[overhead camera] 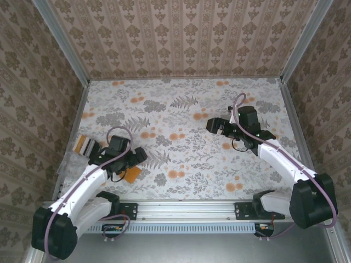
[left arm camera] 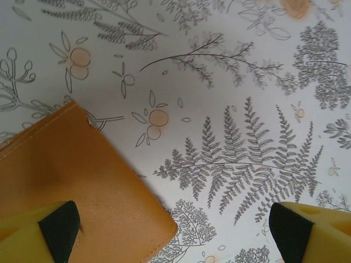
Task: Put the credit cards into the card holder
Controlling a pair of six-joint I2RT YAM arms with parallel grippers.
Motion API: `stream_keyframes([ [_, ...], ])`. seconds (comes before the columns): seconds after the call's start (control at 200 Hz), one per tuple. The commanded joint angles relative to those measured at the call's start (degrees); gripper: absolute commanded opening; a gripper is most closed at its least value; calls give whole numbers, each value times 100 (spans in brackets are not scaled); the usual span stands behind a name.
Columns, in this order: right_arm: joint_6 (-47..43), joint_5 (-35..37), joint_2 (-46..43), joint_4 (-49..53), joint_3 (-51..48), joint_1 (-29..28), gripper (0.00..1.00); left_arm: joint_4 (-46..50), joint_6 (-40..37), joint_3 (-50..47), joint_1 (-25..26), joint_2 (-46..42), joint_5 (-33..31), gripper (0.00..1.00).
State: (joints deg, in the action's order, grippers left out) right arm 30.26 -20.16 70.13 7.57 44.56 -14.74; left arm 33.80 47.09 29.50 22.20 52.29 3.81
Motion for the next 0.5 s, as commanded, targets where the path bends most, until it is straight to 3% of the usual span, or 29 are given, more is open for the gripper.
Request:
stream_keyframes([
  [0.0,128,51,135,183,168,-91,100,-57,257,-45,40,170,154,100],
  [0.265,226,293,228,335,193,-224,100,-965,649,-86,357,966,590,100],
  [0.495,148,486,133,723,211,-266,100,-1868,981,339,1129,2204,730,100],
])
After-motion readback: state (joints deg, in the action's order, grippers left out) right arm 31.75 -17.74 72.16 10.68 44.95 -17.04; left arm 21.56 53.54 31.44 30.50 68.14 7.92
